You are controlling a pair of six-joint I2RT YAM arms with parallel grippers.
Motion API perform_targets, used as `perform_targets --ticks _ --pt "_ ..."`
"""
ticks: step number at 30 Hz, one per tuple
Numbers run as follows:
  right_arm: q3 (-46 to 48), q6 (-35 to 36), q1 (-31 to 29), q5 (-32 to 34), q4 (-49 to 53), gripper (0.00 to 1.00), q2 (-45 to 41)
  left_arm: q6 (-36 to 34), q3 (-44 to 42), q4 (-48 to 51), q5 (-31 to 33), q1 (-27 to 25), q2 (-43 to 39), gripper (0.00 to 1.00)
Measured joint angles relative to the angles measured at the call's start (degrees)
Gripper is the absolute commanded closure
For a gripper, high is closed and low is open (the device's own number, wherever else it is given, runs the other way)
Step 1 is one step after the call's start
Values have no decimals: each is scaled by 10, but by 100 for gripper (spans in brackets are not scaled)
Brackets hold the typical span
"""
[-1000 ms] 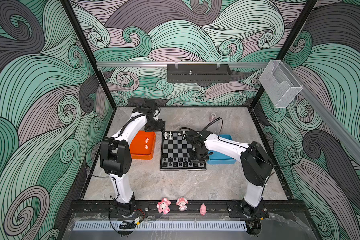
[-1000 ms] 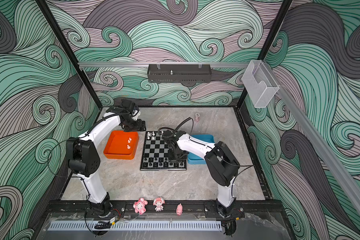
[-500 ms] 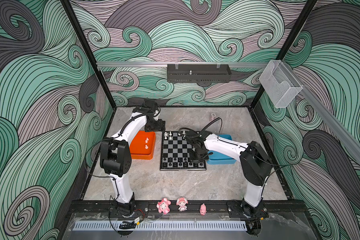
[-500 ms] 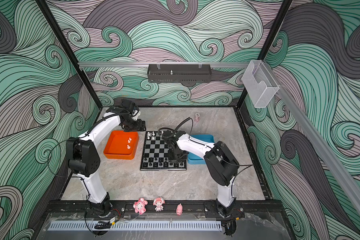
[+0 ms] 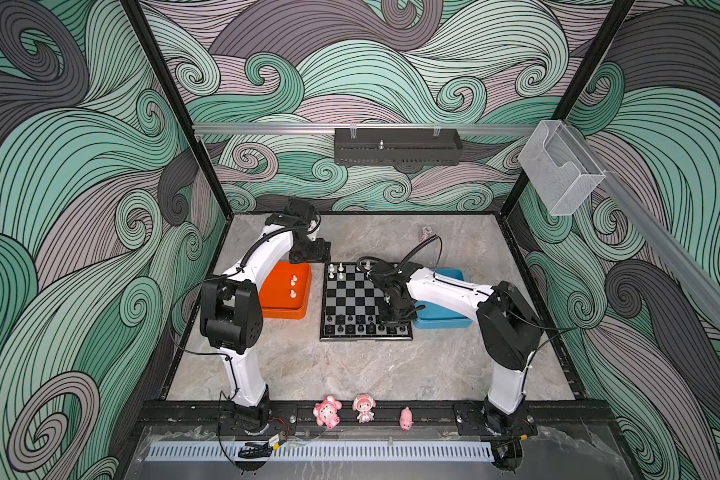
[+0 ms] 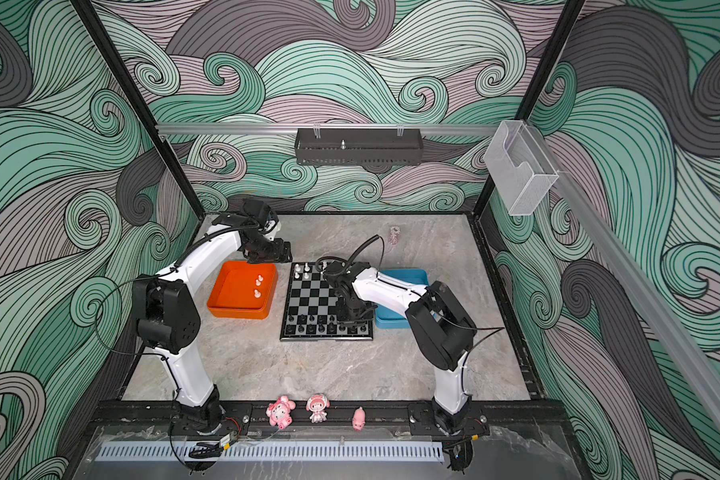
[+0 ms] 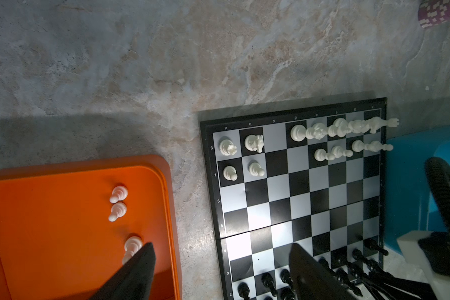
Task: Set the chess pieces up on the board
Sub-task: 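Lower the black piece onto the empty square in the board's nearest row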
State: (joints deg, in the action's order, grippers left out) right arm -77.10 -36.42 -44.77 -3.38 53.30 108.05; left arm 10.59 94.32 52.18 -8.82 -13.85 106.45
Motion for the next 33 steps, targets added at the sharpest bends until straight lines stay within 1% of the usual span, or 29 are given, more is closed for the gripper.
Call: perform_targets --ticks 4,7,33 --pt "0 0 0 0 0 91 0 0 0 0 0 0 0 17" --pt "0 0 0 1 0 91 0 0 0 0 0 0 0 17" --pt "-3 4 0 6 0 91 0 0 0 0 0 0 0 17"
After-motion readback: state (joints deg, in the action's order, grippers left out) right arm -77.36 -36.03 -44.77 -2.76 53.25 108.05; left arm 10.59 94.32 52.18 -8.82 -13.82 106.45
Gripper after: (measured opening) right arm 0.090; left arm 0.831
